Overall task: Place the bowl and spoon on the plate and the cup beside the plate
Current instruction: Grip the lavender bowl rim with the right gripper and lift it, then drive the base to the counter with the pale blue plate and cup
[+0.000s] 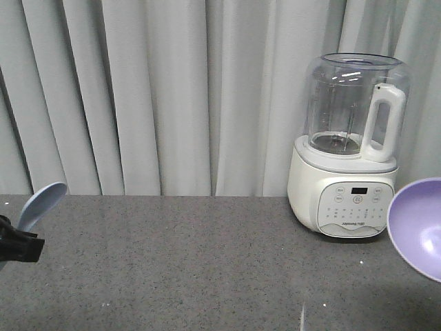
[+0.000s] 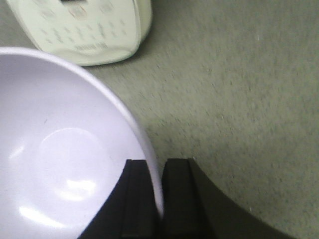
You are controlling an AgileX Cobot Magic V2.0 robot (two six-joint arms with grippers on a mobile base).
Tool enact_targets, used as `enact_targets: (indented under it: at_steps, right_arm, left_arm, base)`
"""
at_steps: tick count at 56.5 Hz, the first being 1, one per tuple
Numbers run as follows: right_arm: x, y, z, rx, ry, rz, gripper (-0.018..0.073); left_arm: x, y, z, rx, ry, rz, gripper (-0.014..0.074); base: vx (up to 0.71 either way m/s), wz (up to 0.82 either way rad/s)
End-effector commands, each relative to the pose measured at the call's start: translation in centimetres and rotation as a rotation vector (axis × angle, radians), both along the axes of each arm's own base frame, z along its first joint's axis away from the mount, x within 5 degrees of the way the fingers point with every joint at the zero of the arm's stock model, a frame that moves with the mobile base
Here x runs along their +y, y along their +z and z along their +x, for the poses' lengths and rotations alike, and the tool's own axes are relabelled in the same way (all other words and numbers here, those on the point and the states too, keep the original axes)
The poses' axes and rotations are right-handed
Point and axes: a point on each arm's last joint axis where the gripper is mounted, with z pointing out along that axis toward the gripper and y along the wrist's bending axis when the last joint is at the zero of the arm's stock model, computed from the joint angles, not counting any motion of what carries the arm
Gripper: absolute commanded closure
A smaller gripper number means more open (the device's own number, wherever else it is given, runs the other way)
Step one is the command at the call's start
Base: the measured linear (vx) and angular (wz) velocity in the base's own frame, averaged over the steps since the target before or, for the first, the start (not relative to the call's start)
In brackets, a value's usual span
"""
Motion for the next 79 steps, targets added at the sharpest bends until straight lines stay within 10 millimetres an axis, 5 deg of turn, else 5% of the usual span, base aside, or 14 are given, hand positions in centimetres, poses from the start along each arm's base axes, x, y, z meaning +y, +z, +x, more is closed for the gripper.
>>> enact_targets:
  at_steps: [1, 13, 26, 44, 79]
  right_arm:
    - [1.2, 4.5, -3.4, -0.246, 0.066, -0.034, 0.0571]
    - [3.9, 7.7, -10.4, -0.485, 0.187, -0.022, 0.0568]
    - [4.8, 4.7, -14.6, -0.592, 0.172, -0.005, 0.0568]
    - [4.9, 3.9, -14.9, -0.601, 0.166, 0.013, 0.0568]
    - [4.9, 3.9, -14.9, -0.601, 0.166, 0.013, 0.0568]
  left_arm:
    - [0.1, 2.9, -1.1, -0.189, -0.002, -0.068, 0.0603]
    - [1.2, 6.6, -5.2, -0.402, -0.003, -0.154, 0.0599]
    - [2.3, 5.8, -9.1, -0.477, -0.003, -0.173, 0.0599]
    - [3.0, 5.4, -11.5, -0.569, 0.0, -0.201, 0.0599]
    - [3.0, 5.4, -11.6, -0.566, -0.001, -0.2, 0.0599]
  base:
    - [0.0, 0.0]
    - [0.0, 0.0]
    - [0.0, 0.0]
    - [0.0, 0.0]
    - [0.0, 0.0]
